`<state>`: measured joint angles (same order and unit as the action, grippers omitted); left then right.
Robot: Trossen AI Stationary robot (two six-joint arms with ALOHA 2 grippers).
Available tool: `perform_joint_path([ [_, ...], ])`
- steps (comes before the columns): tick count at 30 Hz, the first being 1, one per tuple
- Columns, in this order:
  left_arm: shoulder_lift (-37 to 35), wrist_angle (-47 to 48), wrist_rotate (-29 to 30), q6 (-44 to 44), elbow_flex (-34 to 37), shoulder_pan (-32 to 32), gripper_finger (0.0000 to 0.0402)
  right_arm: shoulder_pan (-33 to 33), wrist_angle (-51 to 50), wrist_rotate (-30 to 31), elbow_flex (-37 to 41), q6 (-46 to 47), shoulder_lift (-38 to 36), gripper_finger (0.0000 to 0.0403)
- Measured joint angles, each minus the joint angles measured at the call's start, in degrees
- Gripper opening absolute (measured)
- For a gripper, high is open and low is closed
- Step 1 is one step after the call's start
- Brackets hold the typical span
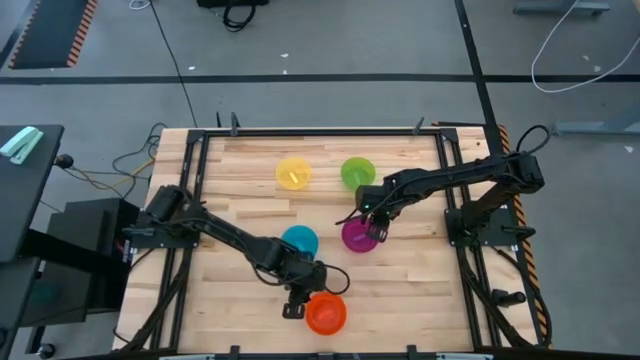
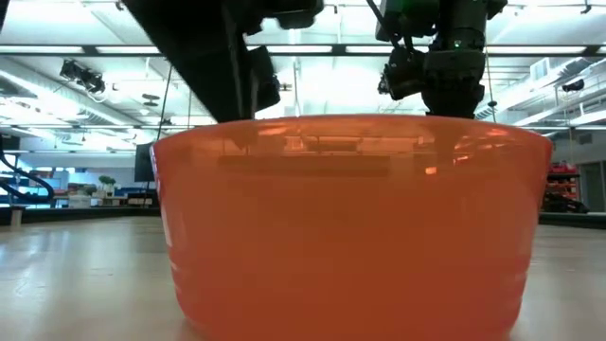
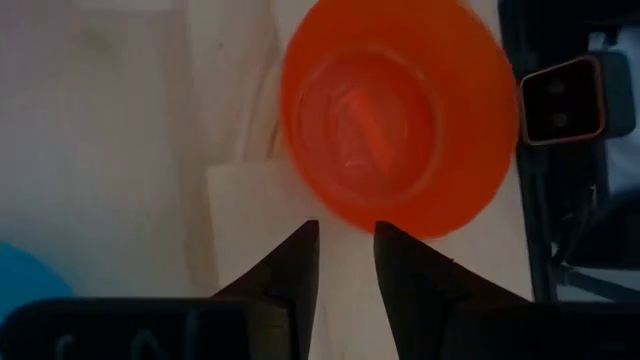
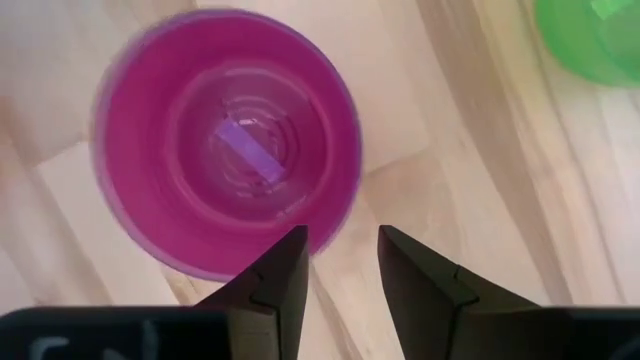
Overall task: Nest bowls inside each other
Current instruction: Stack the orange bowl on top of the blue bowl
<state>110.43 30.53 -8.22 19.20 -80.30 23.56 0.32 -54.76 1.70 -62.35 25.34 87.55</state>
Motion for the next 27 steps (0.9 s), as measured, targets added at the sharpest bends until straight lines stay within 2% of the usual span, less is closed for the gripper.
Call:
perform_joint_path([
  [7,3.8,5.0,-0.1,-1.9,-5.1,0.8,0.0107,0.0,-1.5,1.4,0.0,0.0,0.0,0.013],
  [13,5.2,6.7,-0.1,-1.5,-5.8,0.4,0.0107,0.0,-1.8,1.5,0.0,0.0,-0.7,0.013],
  [27,6.3,3.9,-1.1,0.7,-6.7,-0.6,0.0107,0.0,-1.6,2.3,0.1,-0.3,-2.4,0.013],
])
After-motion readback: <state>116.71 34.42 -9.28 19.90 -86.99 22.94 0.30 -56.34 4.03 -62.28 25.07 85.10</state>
